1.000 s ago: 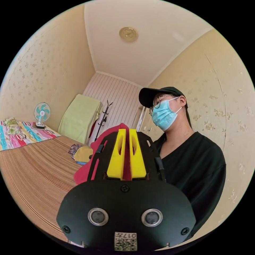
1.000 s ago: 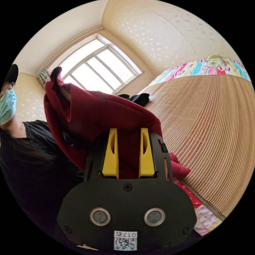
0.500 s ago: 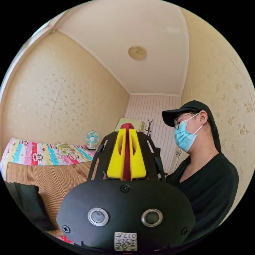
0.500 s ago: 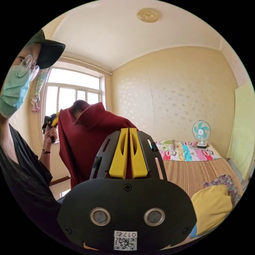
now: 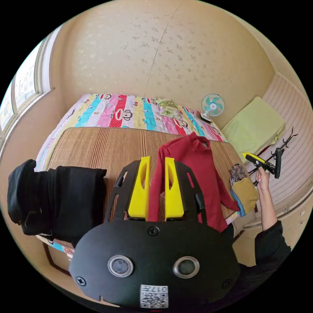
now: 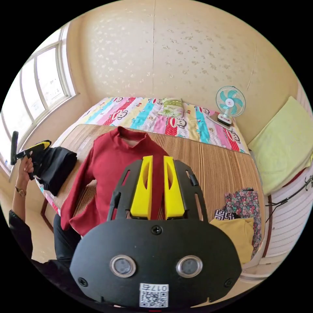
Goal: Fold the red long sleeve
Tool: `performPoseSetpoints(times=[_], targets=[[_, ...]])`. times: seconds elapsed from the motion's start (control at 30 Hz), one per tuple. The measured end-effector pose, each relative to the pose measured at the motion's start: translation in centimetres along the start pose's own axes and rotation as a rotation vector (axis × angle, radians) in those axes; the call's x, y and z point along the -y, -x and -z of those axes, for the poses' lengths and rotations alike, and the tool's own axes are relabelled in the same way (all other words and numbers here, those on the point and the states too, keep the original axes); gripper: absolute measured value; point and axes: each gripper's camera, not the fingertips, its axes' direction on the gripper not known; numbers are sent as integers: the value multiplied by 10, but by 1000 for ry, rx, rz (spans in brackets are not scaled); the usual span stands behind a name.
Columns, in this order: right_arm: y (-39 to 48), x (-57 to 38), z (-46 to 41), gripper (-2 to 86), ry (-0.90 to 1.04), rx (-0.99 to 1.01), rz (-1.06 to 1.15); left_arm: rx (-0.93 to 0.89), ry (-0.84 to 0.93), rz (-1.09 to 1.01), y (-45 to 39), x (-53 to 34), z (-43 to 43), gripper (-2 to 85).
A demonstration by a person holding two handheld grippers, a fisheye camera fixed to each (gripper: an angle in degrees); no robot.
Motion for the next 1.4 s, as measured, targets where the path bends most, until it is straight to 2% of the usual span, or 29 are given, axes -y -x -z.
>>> performPoseSetpoints(times=[0.1,0.2,0.27,0.3,0.33,0.4,0.43,0.47,0.57,0.63,0.7,0.77,0.87,0.93,1.03,1.13,1.17,1.23,1.3,1.33,1.4], targets=[[-19,-98,-47,78,67,-17,-66,39,233,-26,1,-76,-101,115],[-61,-197,-80,95,184,-95,-229,146,354,29,15,-148,-154,122],[-95,-267,-91,108,267,-47,-384,203,341,57,21,-179,-156,116],[-102,-282,-93,109,284,-6,-415,201,268,63,20,-192,-143,106],[-111,-308,-98,112,322,92,-462,214,276,52,17,-196,-139,78],[-121,-332,-82,113,241,181,-500,207,352,-34,13,-181,-134,39],[-129,-339,-70,111,225,205,-532,121,342,-31,25,-160,-114,24],[-139,-341,-63,116,227,228,-565,61,303,1,37,-148,-98,20],[-161,-337,-40,126,160,340,-562,-151,16,407,154,-107,0,12],[-170,-335,-29,127,134,390,-530,-242,-323,646,231,-126,81,21],[-176,-334,-22,130,141,421,-505,-232,-481,655,241,-143,123,50],[-184,-338,-16,134,182,456,-492,-235,-496,574,223,-149,136,69],[-191,-345,-11,136,198,560,-479,-345,-228,339,157,-140,86,100],[-195,-346,-9,136,221,600,-478,-378,133,185,91,-144,1,138],[-209,-335,0,119,269,604,-471,-356,444,46,26,-171,-79,115],[-225,-315,35,49,284,670,-372,-400,445,-59,-1,-182,-54,40],[-233,-310,60,44,231,746,-339,-435,462,-83,-2,-183,-44,38],[-246,-310,103,40,120,874,-295,-636,533,-141,6,-197,1,35],[-251,-316,136,40,87,970,-191,-679,544,-125,21,-214,33,37],[-253,-323,149,42,118,1018,-123,-657,579,-99,31,-226,46,42],[-267,-334,154,48,175,1024,-124,-555,597,-23,48,-244,61,60]])
